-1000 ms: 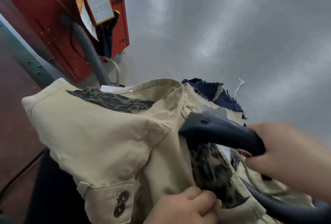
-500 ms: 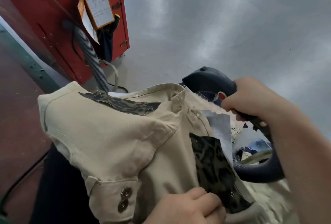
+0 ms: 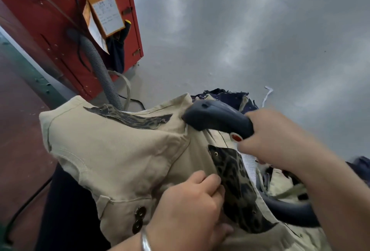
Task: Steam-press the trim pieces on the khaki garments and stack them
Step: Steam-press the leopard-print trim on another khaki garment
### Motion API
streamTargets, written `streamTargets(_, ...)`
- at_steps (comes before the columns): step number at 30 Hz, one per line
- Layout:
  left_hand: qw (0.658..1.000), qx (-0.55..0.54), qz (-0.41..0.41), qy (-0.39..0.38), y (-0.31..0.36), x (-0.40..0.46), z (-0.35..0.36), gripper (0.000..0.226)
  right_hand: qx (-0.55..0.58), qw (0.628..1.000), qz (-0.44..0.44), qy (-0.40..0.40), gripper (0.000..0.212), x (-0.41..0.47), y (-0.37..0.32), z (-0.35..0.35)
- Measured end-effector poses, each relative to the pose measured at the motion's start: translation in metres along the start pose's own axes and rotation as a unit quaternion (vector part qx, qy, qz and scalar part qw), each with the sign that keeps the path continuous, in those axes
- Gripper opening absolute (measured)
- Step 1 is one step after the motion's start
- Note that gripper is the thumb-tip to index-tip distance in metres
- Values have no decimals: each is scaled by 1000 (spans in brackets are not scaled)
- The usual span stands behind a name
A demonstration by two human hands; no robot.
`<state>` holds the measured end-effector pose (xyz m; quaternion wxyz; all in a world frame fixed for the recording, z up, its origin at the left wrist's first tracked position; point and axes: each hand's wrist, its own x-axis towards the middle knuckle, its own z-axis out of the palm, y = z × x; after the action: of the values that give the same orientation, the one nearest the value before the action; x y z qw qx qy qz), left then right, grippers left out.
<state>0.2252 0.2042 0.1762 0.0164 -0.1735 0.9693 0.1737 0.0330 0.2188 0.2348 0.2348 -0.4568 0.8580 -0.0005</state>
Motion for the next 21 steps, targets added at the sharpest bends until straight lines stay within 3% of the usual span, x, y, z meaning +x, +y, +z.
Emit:
streamTargets(8, 999, -5, 36, 18, 8, -6, 8, 49, 88, 994, 27, 64, 7, 59, -18, -17)
streamTargets(12, 999, -28, 27, 28, 13, -8, 15, 42, 149, 987, 26, 50, 9, 25, 7, -39)
streamTargets(17, 997, -68, -1, 25, 15, -6, 10, 40, 45, 998, -4, 44, 21, -47, 18, -16)
streamTargets(21, 996, -72, 40, 20, 15, -4, 19, 33, -52, 998, 29, 17, 19, -44, 12, 8)
